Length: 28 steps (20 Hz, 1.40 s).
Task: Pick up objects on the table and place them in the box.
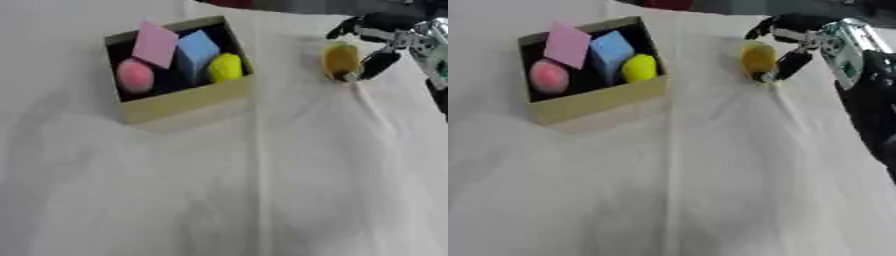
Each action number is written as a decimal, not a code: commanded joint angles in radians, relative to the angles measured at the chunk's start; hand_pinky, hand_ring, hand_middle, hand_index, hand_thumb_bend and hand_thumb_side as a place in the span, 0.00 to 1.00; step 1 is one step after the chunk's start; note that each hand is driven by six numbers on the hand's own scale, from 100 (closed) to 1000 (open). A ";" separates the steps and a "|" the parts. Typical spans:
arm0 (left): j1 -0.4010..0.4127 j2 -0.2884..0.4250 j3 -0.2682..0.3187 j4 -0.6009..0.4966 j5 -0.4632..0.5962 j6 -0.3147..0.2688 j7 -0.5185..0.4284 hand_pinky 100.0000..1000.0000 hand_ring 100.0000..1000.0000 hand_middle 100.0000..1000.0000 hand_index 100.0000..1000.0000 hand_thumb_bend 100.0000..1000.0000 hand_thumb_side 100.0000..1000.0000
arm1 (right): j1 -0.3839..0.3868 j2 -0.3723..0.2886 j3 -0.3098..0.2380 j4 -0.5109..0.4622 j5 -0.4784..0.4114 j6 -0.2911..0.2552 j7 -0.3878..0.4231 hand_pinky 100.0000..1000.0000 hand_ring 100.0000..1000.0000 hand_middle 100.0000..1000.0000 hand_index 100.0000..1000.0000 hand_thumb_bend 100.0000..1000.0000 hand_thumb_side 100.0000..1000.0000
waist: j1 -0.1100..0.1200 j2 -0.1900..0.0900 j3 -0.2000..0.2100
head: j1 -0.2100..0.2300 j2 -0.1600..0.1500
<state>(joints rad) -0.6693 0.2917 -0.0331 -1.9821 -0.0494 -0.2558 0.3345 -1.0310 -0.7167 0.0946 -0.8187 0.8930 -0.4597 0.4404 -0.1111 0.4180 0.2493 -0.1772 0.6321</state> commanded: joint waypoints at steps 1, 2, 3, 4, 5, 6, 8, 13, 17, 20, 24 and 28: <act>-0.017 0.017 0.005 -0.018 -0.003 -0.001 0.000 0.68 0.70 0.63 0.78 0.46 0.46 | -0.013 -0.017 -0.014 0.022 0.031 0.003 -0.013 0.83 0.88 0.76 0.89 0.34 0.17 | 0.006 -0.018 0.002 | -0.001 -0.008; -0.017 0.017 0.005 -0.018 -0.003 -0.001 0.000 0.68 0.70 0.63 0.78 0.46 0.46 | -0.013 -0.016 -0.015 0.026 0.034 0.003 -0.016 0.83 0.87 0.75 0.88 0.34 0.16 | 0.005 -0.018 0.003 | -0.001 -0.008; -0.018 0.017 0.005 -0.018 -0.003 -0.001 0.000 0.68 0.70 0.63 0.77 0.46 0.46 | -0.012 -0.013 -0.016 0.029 0.036 0.002 -0.019 0.83 0.86 0.72 0.85 0.34 0.16 | 0.005 -0.018 0.003 | -0.001 -0.008; -0.018 0.016 0.005 -0.018 -0.003 -0.001 0.000 0.68 0.70 0.63 0.77 0.46 0.46 | -0.011 -0.011 -0.017 0.030 0.036 0.001 -0.022 0.82 0.85 0.68 0.83 0.34 0.15 | 0.005 -0.018 0.004 | -0.001 -0.008; -0.018 0.016 0.005 -0.018 -0.003 -0.001 0.000 0.68 0.70 0.63 0.77 0.46 0.46 | -0.011 -0.010 -0.018 0.030 0.033 -0.003 -0.028 0.82 0.82 0.60 0.77 0.31 0.15 | 0.005 -0.018 0.004 | 0.000 -0.008; -0.018 0.016 0.005 -0.018 -0.003 -0.001 0.000 0.68 0.70 0.63 0.77 0.46 0.46 | -0.009 -0.010 -0.020 0.025 0.024 -0.007 -0.034 0.82 0.81 0.58 0.75 0.30 0.14 | 0.005 -0.018 0.005 | 0.000 -0.007; -0.017 0.016 0.005 -0.018 -0.003 -0.001 -0.001 0.68 0.70 0.63 0.77 0.46 0.46 | -0.005 -0.013 -0.022 0.006 0.001 -0.017 -0.048 0.81 0.79 0.53 0.71 0.28 0.14 | 0.004 -0.019 0.004 | 0.001 -0.003; -0.014 0.018 0.005 -0.018 -0.003 0.000 -0.002 0.68 0.70 0.63 0.77 0.46 0.46 | 0.022 -0.036 -0.013 -0.078 -0.076 -0.055 -0.048 0.78 0.70 0.46 0.60 0.11 0.01 | 0.002 -0.024 0.002 | 0.005 0.006; -0.010 0.020 0.005 -0.018 -0.004 0.002 -0.004 0.68 0.70 0.63 0.77 0.46 0.46 | 0.032 -0.055 -0.013 -0.121 -0.139 -0.050 -0.008 0.76 0.67 0.44 0.57 0.00 0.00 | 0.001 -0.030 -0.002 | 0.007 0.008; -0.008 0.022 0.004 -0.018 -0.004 0.002 -0.005 0.68 0.70 0.63 0.78 0.46 0.46 | 0.031 -0.068 -0.012 -0.157 -0.186 -0.035 0.020 0.76 0.66 0.44 0.58 0.00 0.00 | -0.001 -0.035 -0.005 | 0.007 0.009; -0.006 0.023 0.003 -0.018 -0.004 0.003 -0.006 0.68 0.70 0.63 0.78 0.46 0.46 | 0.028 -0.086 -0.005 -0.210 -0.250 -0.012 0.050 0.75 0.65 0.42 0.56 0.00 0.00 | -0.004 -0.040 -0.006 | 0.008 0.012; -0.005 0.023 0.003 -0.018 -0.003 0.003 -0.007 0.68 0.70 0.63 0.78 0.46 0.46 | 0.015 -0.094 0.002 -0.283 -0.312 -0.001 0.069 0.75 0.64 0.41 0.55 0.00 0.00 | -0.006 -0.045 -0.008 | 0.007 0.016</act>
<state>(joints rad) -0.6674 0.2916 -0.0332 -1.9821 -0.0495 -0.2521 0.3300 -0.9941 -0.7629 0.1000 -1.0632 0.6060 -0.4637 0.5036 -0.1210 0.4045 0.2438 -0.1708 0.6428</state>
